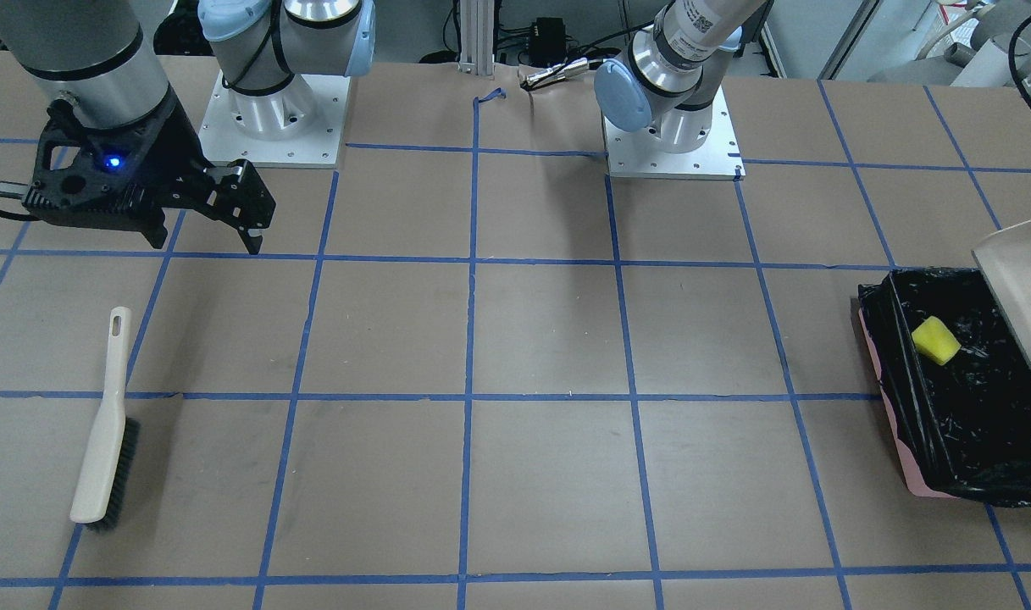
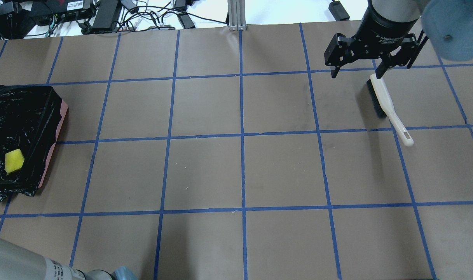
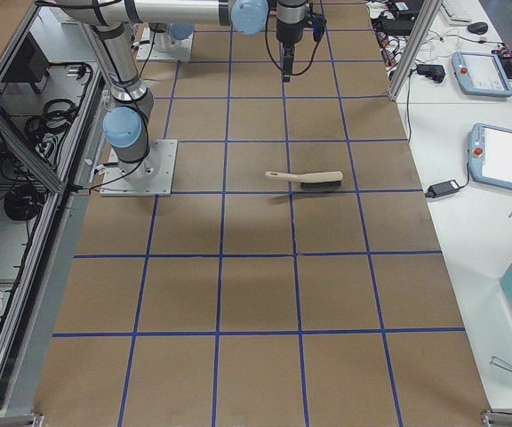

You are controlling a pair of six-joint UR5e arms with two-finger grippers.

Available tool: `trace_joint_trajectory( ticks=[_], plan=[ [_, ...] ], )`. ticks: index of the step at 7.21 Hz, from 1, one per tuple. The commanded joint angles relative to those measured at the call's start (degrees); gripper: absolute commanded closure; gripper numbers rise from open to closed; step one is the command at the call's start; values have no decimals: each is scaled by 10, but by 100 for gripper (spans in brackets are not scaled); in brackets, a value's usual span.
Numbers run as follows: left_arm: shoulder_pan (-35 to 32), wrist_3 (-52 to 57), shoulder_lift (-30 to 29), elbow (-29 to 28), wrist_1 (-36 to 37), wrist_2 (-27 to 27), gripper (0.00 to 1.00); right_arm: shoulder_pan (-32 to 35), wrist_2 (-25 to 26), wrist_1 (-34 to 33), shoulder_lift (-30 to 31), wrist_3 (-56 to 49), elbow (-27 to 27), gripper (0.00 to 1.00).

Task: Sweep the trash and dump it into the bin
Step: 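Shake the dustpan over the bag with the left gripper while the right gripper rises away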

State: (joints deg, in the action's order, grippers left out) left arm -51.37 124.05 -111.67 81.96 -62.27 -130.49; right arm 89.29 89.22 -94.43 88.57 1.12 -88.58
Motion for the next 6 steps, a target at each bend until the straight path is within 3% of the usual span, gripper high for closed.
trace_joint_trajectory(
  ticks=[1, 4, 6],
  plan=[
    [-3, -7, 1, 2, 3, -9, 93, 1, 0, -1, 13, -6, -2, 0],
    [-2, 6, 4, 2, -3, 5, 97, 1, 0, 2, 10, -6, -3, 0],
    [20, 27, 7, -8, -41, 96, 100, 0, 2, 2, 10, -3, -3, 0]
  ],
)
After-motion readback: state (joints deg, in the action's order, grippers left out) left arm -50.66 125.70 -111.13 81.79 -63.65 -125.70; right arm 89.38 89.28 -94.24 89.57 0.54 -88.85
